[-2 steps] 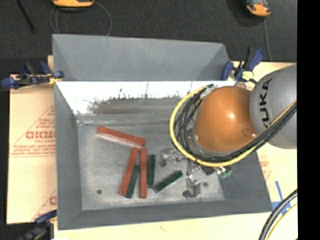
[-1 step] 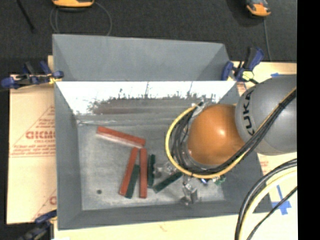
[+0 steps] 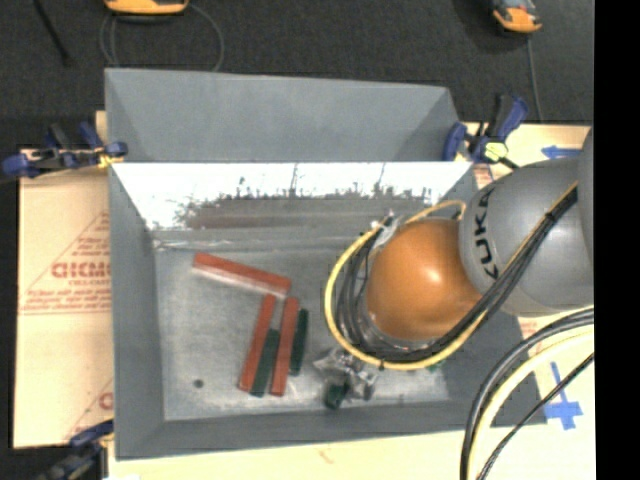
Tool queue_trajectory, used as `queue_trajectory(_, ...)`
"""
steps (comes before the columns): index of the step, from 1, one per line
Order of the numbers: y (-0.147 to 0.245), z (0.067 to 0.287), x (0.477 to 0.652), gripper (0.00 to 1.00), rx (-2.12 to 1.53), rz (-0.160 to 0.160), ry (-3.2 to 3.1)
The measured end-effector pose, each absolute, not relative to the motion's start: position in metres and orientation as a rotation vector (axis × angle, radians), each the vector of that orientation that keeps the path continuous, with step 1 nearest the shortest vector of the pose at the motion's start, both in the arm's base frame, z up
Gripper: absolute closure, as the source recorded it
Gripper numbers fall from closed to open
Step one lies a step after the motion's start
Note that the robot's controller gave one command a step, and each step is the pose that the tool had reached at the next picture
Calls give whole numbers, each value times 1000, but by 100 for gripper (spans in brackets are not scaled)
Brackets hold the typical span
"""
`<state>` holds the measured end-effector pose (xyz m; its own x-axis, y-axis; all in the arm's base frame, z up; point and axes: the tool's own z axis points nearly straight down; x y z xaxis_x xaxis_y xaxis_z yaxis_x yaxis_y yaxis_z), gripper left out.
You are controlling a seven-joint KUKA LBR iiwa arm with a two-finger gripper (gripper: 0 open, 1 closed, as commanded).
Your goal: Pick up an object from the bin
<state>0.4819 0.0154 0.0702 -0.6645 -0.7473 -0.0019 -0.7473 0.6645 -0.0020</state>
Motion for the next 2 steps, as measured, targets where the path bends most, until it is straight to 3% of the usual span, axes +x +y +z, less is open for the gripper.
queue_trajectory(2,15,75,481,100,-1286,1,2869)
